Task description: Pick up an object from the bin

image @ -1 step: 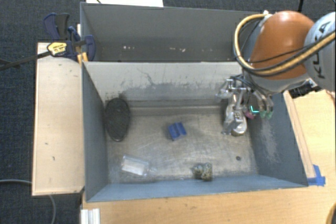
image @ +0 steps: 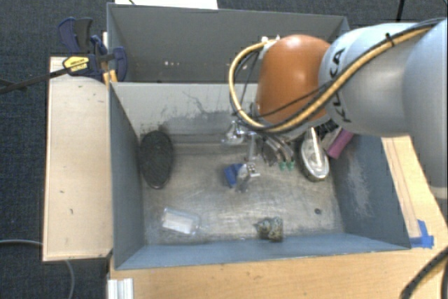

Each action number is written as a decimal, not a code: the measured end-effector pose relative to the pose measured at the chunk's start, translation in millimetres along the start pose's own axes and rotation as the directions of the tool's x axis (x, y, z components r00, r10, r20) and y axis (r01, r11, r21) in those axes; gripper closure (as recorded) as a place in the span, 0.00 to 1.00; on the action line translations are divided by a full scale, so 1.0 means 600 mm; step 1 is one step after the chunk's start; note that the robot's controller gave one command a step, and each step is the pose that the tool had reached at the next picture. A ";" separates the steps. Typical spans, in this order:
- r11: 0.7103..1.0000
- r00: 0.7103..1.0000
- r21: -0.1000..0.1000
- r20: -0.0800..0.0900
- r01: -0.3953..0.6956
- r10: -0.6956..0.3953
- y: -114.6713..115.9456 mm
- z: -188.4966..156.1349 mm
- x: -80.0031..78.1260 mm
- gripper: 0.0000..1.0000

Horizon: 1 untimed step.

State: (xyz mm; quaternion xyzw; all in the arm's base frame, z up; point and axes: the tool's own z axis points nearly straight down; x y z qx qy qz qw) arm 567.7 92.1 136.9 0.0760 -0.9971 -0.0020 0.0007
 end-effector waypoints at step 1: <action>1.000 1.000 0.003 0.008 -0.010 0.010 -0.048 0.089 -0.030 0.00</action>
Offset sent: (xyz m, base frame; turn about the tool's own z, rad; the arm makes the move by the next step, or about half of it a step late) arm 0.0232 -0.0297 -0.0669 0.0104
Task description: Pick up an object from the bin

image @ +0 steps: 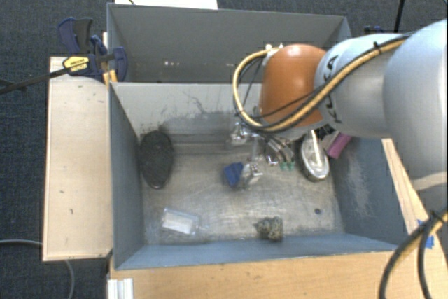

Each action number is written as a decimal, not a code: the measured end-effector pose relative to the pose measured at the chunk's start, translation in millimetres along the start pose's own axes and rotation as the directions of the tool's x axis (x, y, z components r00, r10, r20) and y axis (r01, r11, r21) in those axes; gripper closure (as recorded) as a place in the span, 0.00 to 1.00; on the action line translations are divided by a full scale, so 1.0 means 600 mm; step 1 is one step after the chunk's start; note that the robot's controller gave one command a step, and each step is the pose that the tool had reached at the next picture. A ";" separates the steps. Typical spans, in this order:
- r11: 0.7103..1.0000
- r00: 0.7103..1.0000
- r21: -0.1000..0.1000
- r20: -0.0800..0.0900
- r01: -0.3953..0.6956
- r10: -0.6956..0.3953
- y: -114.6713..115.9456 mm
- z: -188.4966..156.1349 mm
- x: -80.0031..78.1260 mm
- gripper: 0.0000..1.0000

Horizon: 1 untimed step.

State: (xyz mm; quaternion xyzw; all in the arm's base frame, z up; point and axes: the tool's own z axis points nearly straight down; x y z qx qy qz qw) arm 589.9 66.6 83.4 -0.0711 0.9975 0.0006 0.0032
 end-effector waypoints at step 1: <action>1.000 1.000 0.000 -0.004 -0.001 0.001 -0.001 0.003 0.001 1.00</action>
Offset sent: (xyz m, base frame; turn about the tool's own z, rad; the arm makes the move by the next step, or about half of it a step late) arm 0.0000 0.0000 0.0000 0.0000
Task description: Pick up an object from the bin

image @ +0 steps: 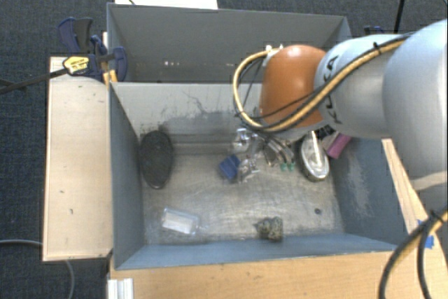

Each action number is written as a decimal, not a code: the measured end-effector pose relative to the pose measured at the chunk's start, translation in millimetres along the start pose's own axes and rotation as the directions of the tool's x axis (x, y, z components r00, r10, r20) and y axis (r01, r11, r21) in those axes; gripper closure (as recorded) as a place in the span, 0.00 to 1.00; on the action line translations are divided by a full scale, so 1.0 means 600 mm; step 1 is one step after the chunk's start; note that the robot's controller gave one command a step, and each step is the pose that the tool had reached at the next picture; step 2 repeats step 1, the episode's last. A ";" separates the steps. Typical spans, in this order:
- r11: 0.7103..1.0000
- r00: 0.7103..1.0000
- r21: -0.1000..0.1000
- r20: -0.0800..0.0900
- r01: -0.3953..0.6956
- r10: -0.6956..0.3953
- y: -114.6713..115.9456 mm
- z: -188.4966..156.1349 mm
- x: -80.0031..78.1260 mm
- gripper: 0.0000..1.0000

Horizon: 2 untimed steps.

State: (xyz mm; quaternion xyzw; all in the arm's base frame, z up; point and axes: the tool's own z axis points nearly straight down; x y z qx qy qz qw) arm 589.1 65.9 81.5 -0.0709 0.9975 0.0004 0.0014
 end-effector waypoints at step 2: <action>0.895 0.895 0.002 0.006 0.446 -0.446 0.034 -0.217 0.023 1.00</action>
Offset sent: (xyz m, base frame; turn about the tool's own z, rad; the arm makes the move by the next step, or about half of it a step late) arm -0.0188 0.0170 0.1268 -0.4624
